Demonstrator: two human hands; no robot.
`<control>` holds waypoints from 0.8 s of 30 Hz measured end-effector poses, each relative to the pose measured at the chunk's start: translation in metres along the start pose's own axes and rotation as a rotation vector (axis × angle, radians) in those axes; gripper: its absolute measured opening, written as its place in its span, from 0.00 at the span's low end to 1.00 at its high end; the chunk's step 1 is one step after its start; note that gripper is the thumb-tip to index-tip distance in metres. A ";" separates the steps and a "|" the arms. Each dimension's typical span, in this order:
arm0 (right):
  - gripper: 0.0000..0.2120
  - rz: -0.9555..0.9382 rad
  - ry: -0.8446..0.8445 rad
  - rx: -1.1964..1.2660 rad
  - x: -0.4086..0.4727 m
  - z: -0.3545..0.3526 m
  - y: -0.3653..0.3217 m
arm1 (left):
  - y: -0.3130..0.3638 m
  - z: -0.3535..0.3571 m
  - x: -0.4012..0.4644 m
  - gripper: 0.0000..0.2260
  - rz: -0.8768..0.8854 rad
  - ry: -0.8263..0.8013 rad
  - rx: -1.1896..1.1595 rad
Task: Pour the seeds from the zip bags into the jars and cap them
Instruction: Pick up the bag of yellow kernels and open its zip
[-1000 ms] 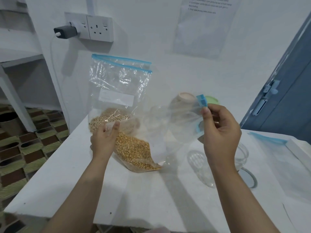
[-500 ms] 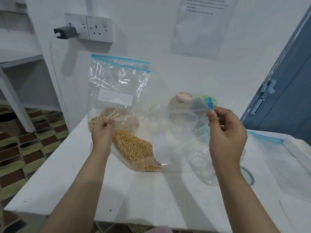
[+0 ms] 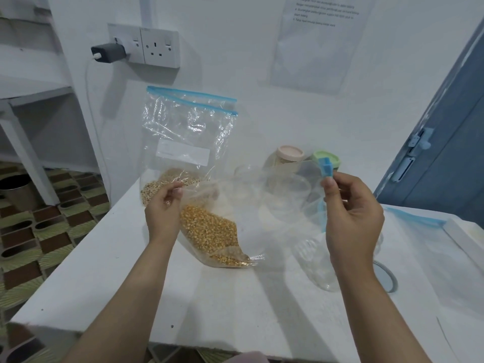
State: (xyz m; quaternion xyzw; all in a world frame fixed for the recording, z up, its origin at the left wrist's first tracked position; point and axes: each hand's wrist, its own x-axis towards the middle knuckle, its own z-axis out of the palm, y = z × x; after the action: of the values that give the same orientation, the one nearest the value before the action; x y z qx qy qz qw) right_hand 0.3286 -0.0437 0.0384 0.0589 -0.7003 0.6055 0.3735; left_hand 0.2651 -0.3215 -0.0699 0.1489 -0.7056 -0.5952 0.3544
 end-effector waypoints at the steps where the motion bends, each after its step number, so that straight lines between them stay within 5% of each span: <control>1: 0.04 -0.003 0.001 0.002 0.000 -0.001 0.000 | -0.001 0.000 0.000 0.06 0.014 0.016 0.005; 11: 0.05 -0.030 0.034 0.039 0.019 -0.006 -0.007 | 0.034 0.006 0.025 0.03 0.116 0.087 -0.068; 24: 0.06 -0.040 -0.024 -0.011 0.014 0.003 0.000 | 0.009 0.001 0.019 0.05 -0.018 -0.024 -0.240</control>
State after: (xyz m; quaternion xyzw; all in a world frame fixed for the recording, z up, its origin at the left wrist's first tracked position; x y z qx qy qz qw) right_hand 0.3170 -0.0407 0.0466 0.0784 -0.7068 0.5932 0.3774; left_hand 0.2533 -0.3309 -0.0553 0.1044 -0.6321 -0.6805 0.3558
